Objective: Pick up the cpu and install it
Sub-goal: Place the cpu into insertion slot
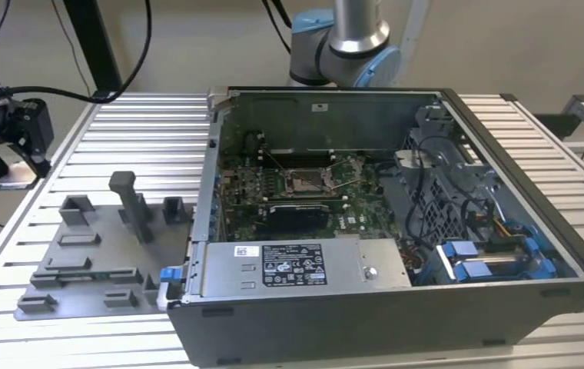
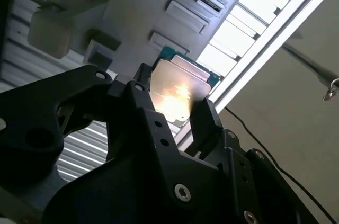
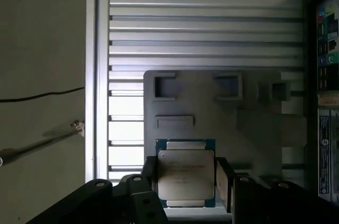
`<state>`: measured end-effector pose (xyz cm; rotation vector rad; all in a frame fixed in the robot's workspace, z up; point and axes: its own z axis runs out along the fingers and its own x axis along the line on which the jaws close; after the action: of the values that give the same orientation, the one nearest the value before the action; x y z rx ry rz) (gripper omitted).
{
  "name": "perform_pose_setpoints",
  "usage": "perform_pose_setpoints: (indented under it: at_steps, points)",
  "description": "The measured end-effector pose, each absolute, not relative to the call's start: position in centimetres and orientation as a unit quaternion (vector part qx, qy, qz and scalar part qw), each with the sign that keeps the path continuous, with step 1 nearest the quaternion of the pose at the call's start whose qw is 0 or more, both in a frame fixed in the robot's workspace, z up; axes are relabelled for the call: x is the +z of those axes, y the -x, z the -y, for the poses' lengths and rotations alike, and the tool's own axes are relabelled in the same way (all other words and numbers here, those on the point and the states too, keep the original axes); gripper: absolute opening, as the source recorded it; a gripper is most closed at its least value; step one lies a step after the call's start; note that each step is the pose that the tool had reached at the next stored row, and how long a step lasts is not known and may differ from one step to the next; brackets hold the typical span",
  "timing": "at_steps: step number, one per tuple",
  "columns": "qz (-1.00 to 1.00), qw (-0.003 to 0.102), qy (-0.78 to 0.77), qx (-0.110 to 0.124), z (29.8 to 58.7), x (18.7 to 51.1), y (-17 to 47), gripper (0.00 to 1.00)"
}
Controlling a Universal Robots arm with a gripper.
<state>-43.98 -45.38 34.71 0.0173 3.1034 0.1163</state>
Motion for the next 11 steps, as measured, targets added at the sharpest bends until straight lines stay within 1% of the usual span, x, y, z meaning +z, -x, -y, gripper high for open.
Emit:
perform_pose_setpoints:
  at_steps: [11]
  points:
    - [-0.999,0.018,-0.006,0.042,45.3,37.6,44.0,0.0]
